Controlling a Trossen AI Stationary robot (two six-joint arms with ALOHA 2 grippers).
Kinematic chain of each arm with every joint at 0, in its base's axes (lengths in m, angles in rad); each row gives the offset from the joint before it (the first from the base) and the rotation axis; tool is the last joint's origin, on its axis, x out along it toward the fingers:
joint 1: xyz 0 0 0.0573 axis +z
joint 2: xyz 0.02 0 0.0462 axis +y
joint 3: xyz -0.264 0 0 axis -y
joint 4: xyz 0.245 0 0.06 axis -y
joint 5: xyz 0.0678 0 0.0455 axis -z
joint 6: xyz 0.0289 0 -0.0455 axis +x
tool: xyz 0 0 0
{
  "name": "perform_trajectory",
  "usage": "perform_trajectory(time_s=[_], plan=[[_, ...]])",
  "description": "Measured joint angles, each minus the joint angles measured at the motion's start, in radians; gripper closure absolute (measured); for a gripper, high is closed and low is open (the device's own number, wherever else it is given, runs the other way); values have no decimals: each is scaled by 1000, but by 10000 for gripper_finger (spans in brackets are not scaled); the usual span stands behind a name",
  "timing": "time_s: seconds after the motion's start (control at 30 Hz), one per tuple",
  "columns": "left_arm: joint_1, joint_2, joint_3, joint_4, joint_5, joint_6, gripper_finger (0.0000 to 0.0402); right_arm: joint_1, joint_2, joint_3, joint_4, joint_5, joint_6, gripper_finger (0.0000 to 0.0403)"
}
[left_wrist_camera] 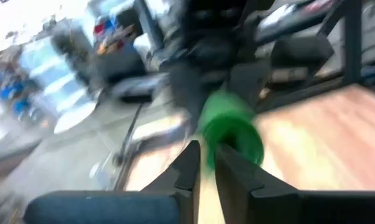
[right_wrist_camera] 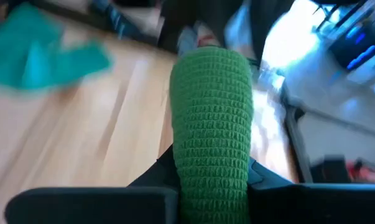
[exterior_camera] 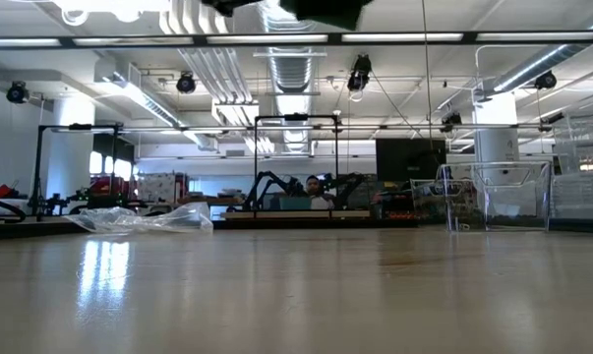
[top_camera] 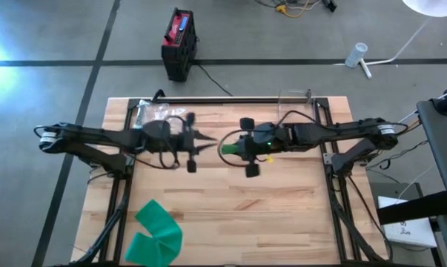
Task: Roll bandage
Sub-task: Roll the green bandage, then put the rolled green bandage into the transparent zip bag
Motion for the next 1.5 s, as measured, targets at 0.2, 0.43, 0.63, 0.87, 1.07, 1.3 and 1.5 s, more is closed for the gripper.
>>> perform_trajectory(time_s=[0.2,0.43,0.63,0.87,1.07,1.3,1.5], plan=[[1,-80,-2,-204,-96,-103,294,13,-81,-55,34,-4,-75,357],[10,-84,-41,-324,-153,-297,224,46,-234,-226,189,-128,-110,358],[44,-48,-172,-272,-165,-413,187,76,-382,-395,460,-417,-166,353],[110,-9,-248,-215,-164,-495,166,78,-448,-442,454,-742,-213,353],[180,18,-277,-224,-148,-593,165,77,-418,-443,430,-749,-244,353],[254,34,-309,-246,-105,-656,160,77,-399,-443,418,-592,-220,351],[331,53,-329,-297,-179,-654,152,51,-367,-443,429,-476,-201,350]])
